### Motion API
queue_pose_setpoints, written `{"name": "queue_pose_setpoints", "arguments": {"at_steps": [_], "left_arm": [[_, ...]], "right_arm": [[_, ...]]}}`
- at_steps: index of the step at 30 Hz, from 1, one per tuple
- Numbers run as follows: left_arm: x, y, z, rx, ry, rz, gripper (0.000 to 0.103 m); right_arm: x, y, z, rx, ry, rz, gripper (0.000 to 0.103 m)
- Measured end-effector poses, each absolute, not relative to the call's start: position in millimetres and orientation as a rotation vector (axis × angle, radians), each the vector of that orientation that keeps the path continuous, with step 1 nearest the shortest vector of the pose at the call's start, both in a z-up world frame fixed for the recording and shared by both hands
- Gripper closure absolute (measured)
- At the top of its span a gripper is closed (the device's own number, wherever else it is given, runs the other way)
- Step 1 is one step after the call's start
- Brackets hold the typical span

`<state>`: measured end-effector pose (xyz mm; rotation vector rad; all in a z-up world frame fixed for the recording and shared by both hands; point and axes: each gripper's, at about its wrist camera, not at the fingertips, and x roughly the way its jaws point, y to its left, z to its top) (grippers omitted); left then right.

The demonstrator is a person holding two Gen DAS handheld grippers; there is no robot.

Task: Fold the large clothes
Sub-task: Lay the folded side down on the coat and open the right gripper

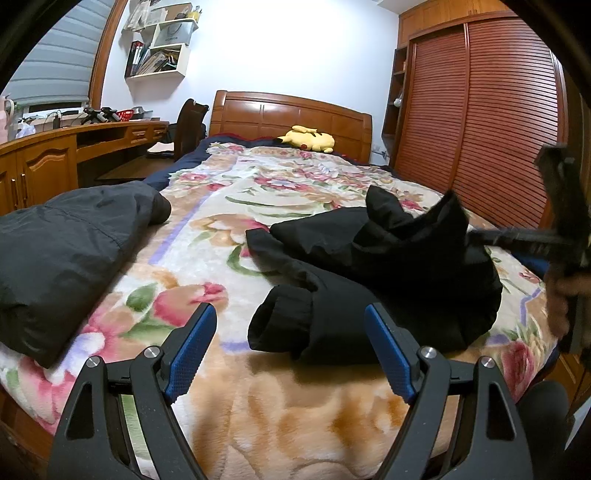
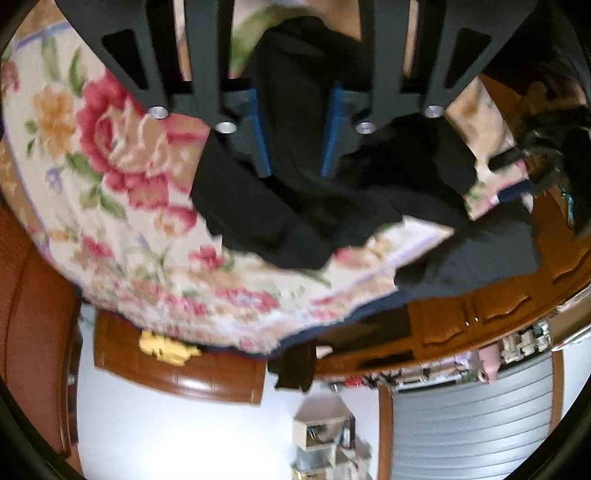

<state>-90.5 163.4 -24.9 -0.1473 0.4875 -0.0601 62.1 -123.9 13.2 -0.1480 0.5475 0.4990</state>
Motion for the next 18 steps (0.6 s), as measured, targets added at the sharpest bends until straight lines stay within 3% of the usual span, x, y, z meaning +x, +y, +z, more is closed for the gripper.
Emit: {"name": "queue_pose_setpoints", "arguments": {"at_steps": [8,18], "left_arm": [[-91.6,163.3,-23.2,-0.153,0.477,-0.061,0.02],[-86.7,143.4,-14.8,-0.157,0.446,-0.107,0.02]], "right_arm": [[80.7,-81.1,-28.3,-0.146,0.653,0.584,0.079],[78.6,-82.9,-32.4,-0.175,0.632,0.596,0.079]]}}
